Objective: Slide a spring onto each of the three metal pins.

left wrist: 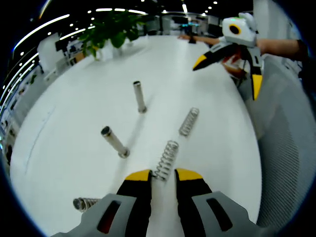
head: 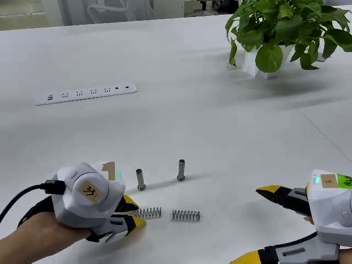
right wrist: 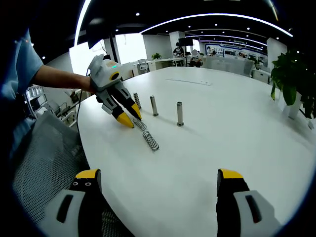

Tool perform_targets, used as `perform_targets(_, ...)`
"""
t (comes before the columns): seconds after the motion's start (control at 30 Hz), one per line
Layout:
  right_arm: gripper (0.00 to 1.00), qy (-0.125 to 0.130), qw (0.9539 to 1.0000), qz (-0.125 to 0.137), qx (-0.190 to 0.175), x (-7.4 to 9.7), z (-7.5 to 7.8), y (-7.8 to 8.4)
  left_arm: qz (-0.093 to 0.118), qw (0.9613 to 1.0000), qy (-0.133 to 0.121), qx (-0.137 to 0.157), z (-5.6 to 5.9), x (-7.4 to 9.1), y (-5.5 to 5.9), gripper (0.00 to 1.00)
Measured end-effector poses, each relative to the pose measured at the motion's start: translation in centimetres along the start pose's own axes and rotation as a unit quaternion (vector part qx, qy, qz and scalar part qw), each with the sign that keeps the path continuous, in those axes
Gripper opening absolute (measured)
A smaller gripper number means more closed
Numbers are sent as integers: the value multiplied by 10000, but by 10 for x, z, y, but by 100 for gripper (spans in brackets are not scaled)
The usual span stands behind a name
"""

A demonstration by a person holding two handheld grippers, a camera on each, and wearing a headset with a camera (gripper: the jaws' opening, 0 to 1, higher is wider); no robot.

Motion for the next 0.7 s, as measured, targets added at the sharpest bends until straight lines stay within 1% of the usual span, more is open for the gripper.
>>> perform_targets(0.07,99,4,10000,-1,-4,0,0,0,-53,10000,17,-55,0,0,0,18)
perform_targets(0.23,99,1,10000,26,-28,0,-1,0,-209,9992,48,-326,2,-1,-1,18)
perform_targets(0.33,99,2,10000,36,-30,0,-2,0,-291,9988,51,-383,2,-1,-2,18)
perform_targets(0.47,99,9,10000,58,-38,0,-2,0,-342,9985,63,-434,1,-1,-2,18)
perform_targets(0.63,99,6,10000,45,-43,-1,-2,1,-381,9982,-3,-456,-1,-1,-2,13)
perform_targets(0.7,99,2,10000,52,-55,-1,-3,2,-379,9981,-1,-477,-1,0,-2,13)
Point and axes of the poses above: the centre of the closed fingertips' face, and the gripper's own axes: x roughly backward along the fingers, z roughly to its right, y roughly out of its underside, the point moved 4 cm from there along x, roughly backward along the fingers, and after that the axes turned 15 degrees about -y, right-handed, at the moved point
